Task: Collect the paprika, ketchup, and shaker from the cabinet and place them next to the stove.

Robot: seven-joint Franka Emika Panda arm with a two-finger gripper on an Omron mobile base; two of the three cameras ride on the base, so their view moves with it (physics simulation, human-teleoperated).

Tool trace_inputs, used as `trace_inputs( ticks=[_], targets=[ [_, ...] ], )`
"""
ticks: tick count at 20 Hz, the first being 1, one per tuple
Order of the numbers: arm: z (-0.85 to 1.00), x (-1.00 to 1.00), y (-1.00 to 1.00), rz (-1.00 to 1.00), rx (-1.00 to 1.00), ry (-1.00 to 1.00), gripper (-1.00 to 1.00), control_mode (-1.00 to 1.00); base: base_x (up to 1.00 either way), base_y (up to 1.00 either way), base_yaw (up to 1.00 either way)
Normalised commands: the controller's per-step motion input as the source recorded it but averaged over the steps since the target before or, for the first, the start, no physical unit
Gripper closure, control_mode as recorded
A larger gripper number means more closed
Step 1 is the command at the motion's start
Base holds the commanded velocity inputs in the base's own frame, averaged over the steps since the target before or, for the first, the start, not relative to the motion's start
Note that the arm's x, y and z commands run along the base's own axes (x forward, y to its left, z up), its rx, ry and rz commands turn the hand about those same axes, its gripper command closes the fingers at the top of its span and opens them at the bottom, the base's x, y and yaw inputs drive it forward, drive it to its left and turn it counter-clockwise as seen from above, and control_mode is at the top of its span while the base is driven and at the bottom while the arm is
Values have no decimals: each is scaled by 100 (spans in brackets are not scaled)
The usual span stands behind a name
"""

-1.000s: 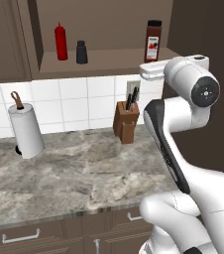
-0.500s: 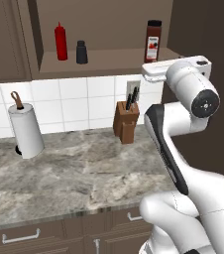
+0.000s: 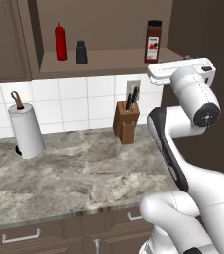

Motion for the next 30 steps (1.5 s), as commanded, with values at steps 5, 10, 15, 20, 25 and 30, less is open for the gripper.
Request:
trace_inputs(
  ticks=[5, 10, 15, 20, 25, 30],
  targets=[
    [-12, 17, 0, -16, 4, 2, -100, -100, 0, 0, 0],
    [0, 28, 0, -16, 14, 9, -100, -100, 0, 0, 0],
    [0, 22, 1, -5, 10, 4, -100, -100, 0, 0, 0],
    [0, 43, 1, -7, 5, 3, -100, -100, 0, 0, 0],
    [0, 38, 6, -6, 1, 1, -100, -100, 0, 0, 0],
    [0, 28, 11, -1, 0, 5, -100, -100, 0, 0, 0]
  ],
)
